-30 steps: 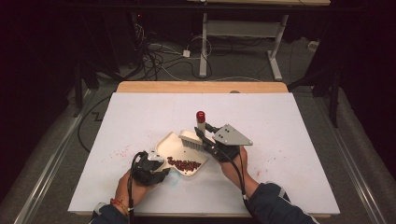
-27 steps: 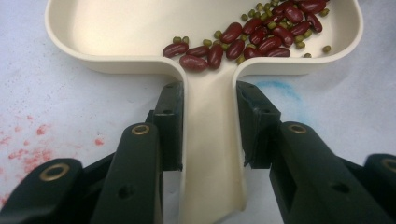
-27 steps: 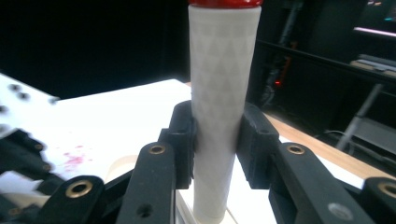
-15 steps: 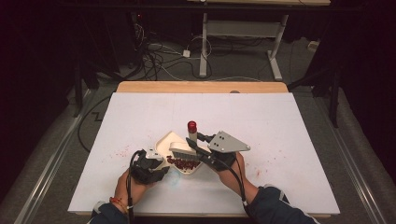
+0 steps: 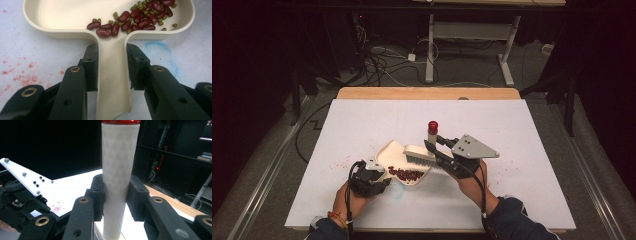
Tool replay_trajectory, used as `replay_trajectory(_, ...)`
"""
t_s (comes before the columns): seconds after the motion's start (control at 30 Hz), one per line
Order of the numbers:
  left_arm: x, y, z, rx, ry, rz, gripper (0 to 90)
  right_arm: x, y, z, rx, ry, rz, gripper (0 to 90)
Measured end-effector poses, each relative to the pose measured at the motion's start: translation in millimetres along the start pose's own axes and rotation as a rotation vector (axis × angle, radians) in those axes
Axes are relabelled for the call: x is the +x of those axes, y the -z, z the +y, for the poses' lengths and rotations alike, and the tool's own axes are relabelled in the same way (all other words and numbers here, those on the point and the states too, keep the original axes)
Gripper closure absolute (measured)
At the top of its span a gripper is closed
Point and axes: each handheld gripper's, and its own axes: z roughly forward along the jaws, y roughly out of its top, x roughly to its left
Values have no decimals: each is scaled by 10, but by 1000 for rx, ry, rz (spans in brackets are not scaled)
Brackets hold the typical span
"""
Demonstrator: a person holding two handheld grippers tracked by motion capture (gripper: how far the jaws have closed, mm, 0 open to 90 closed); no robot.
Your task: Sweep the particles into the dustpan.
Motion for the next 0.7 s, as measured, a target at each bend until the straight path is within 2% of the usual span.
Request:
replay_trajectory(0.1, 7, 3, 2, -3, 4, -1, 636, -71, 80, 16, -13, -4, -16, 701)
replay_trajectory(0.3, 19, 14, 13, -3, 1, -3, 636, -212, 256, 32, -4, -7, -34, 702)
replay_trajectory(0.63, 43, 10, 36, -5, 1, -4, 636, -459, 676, -17, -7, -11, -112, 702)
replay_trajectory(0.7, 47, 9, 38, -6, 3, -1, 636, -489, 745, -27, 8, -1, -120, 702)
